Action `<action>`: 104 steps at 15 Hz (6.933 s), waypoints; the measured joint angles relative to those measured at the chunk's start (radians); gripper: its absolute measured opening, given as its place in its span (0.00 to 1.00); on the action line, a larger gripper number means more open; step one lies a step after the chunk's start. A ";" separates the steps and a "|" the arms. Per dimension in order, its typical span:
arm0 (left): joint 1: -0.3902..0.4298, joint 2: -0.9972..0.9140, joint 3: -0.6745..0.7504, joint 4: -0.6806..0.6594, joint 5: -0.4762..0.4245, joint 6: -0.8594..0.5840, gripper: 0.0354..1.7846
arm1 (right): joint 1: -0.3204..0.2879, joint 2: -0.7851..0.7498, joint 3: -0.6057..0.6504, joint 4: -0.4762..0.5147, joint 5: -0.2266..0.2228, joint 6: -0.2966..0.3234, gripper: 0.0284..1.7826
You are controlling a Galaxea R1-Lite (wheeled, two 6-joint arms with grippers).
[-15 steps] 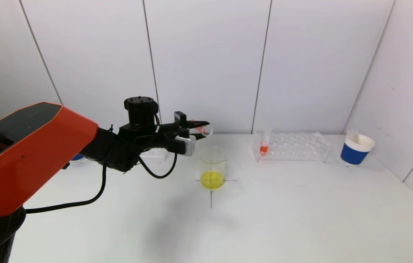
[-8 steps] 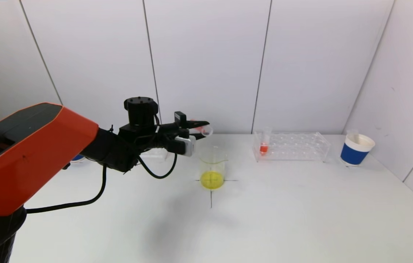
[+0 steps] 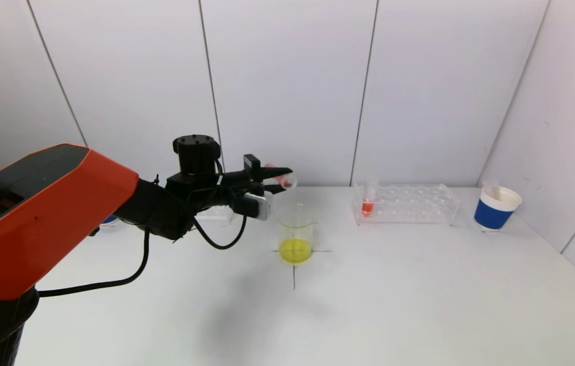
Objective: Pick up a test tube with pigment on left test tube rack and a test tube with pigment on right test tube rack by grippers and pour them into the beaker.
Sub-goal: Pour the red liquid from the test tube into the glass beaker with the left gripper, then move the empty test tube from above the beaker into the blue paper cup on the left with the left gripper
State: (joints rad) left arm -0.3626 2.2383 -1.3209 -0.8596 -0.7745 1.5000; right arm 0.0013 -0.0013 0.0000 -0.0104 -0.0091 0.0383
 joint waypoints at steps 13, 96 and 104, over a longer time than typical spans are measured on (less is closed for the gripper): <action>-0.001 0.001 0.009 -0.009 -0.014 0.102 0.23 | 0.000 0.000 0.000 0.000 0.000 0.000 0.99; 0.321 -0.414 -0.040 0.424 1.121 -1.443 0.23 | 0.000 0.000 0.000 0.000 0.000 0.000 0.99; 0.478 -0.268 -0.044 0.287 1.129 -1.468 0.23 | 0.000 0.000 0.000 0.000 0.000 0.000 0.99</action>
State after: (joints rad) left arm 0.1157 1.9704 -1.3653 -0.5723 0.3540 0.0321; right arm 0.0013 -0.0009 0.0000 -0.0100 -0.0091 0.0383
